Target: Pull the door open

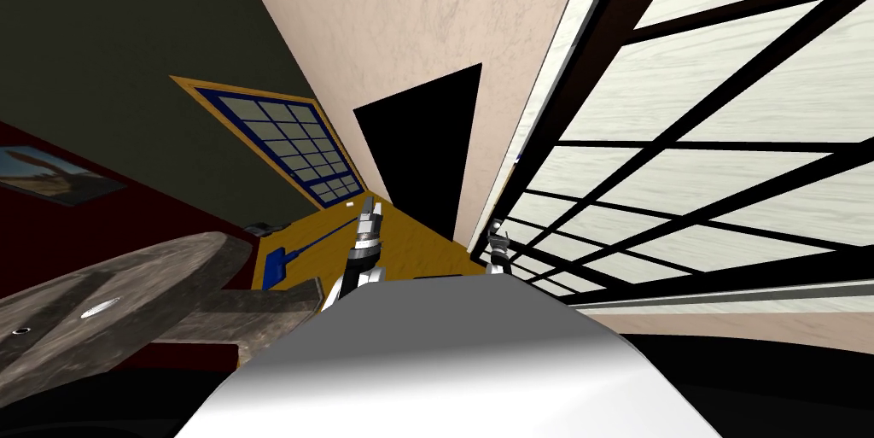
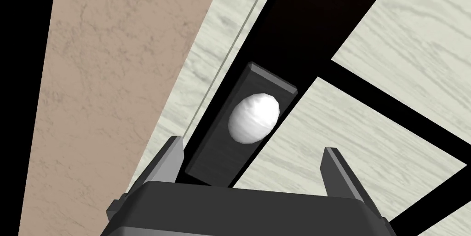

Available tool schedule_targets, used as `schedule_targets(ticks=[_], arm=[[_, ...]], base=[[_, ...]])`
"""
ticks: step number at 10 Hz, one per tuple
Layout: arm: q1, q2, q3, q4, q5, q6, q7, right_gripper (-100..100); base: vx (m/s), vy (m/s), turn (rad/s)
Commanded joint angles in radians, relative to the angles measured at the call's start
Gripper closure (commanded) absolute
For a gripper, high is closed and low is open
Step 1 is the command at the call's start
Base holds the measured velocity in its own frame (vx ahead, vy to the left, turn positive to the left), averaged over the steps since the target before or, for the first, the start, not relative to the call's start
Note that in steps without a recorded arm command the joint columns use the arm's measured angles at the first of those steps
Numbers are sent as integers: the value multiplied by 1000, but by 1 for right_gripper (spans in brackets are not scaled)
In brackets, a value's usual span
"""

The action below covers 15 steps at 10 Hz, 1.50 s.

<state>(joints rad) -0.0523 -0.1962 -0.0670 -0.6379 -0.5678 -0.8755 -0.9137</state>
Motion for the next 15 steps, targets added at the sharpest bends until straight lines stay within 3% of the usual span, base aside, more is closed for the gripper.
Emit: schedule_targets(ticks=[1, 15], arm=[[1, 11, 8, -9, -23, -3, -50, -100], [9, 68, 53, -60, -140, -17, -385, -100]], base=[[-73, -7, 37], [-56, -6, 23]])
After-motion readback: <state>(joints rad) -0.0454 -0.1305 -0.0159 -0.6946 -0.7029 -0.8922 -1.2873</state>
